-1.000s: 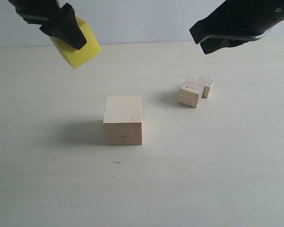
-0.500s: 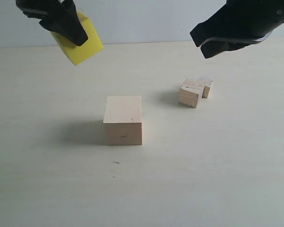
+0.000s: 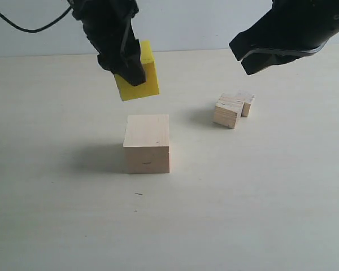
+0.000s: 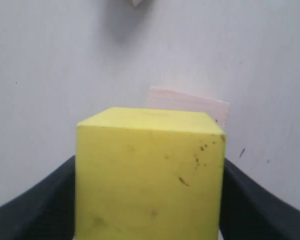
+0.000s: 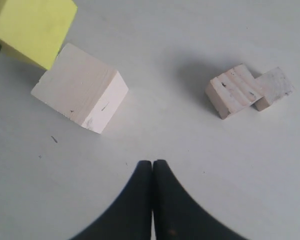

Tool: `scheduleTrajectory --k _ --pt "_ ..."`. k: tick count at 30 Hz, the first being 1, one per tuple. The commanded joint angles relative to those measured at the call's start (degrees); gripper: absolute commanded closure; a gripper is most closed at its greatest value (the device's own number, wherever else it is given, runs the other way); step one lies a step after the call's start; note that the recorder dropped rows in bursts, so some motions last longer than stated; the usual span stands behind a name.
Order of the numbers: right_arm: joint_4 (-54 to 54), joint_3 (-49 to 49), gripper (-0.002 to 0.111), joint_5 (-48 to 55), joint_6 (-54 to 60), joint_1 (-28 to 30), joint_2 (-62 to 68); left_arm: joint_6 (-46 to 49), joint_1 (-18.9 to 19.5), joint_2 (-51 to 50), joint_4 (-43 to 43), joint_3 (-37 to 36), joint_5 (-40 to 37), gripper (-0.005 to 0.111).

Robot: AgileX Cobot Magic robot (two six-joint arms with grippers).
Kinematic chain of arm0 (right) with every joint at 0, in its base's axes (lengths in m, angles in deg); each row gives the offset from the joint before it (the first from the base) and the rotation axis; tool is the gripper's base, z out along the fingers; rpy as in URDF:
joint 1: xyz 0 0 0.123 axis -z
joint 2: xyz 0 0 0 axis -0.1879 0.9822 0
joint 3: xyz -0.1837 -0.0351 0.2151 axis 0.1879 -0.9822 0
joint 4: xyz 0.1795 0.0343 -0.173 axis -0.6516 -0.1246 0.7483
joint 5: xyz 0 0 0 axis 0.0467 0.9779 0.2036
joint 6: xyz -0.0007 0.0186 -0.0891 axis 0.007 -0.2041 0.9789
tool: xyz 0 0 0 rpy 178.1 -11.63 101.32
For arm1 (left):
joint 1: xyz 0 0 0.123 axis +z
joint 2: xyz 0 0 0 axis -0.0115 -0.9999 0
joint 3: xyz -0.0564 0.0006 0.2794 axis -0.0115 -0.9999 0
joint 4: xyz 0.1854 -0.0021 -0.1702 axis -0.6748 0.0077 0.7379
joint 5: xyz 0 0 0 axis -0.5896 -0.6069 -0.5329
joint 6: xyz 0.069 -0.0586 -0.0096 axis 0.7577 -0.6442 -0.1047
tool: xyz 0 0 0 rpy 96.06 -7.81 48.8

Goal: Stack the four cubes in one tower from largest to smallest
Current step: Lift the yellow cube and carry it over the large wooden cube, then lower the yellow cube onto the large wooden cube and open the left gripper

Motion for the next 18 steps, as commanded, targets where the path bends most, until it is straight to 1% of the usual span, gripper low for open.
scheduleTrajectory --k 1,14,18 --pt "0.2 -0.2 0.108 0.5 0.2 0.3 -0.4 3.0 -1.8 -1.4 -3.0 0.6 0.2 0.107" --pt "0.0 -0.2 0.108 0.7 0.1 0.3 -0.4 9.0 -2.3 -6.2 -2.3 0.6 0.2 0.107" --pt "0.0 -0.2 0.108 0.7 0.1 0.3 -0.4 9.4 -2.3 -7.3 -1.7 0.6 0.2 0.107"
